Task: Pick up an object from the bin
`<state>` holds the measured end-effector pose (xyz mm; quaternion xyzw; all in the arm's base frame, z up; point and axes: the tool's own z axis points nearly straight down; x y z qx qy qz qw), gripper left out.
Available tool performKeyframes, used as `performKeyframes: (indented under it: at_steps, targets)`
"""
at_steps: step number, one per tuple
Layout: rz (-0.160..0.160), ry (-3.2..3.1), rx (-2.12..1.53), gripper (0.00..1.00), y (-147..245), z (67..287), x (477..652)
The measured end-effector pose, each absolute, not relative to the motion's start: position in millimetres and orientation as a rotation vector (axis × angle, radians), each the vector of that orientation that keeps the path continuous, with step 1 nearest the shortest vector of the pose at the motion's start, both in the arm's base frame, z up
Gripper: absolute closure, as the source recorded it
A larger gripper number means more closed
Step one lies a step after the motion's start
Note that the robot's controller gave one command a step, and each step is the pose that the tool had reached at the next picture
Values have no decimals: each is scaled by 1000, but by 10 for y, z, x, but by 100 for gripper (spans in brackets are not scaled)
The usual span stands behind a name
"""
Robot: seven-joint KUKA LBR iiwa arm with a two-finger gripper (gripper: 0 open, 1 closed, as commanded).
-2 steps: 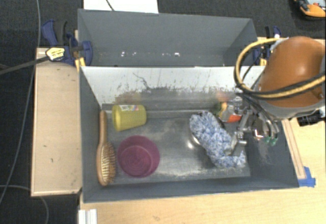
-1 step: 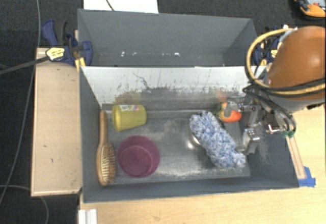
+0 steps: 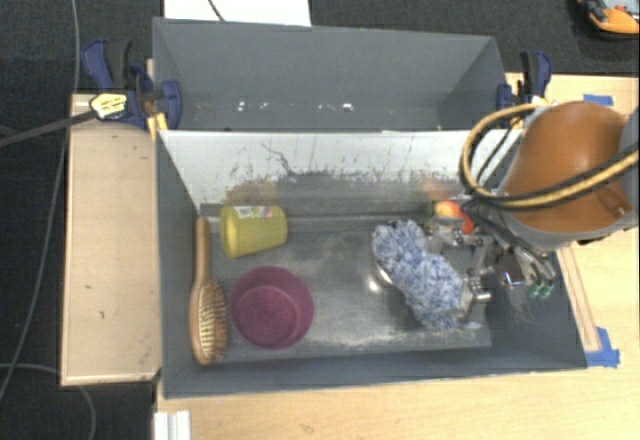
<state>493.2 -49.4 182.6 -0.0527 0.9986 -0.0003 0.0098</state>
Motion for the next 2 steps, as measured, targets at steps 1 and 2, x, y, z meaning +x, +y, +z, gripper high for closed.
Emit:
performKeyframes:
  at_steps: [1,2]
  targets:
    - [-11,3030,-730,0,-633,1753,5041]
    - [-7,3056,-627,0,-805,1322,5012]
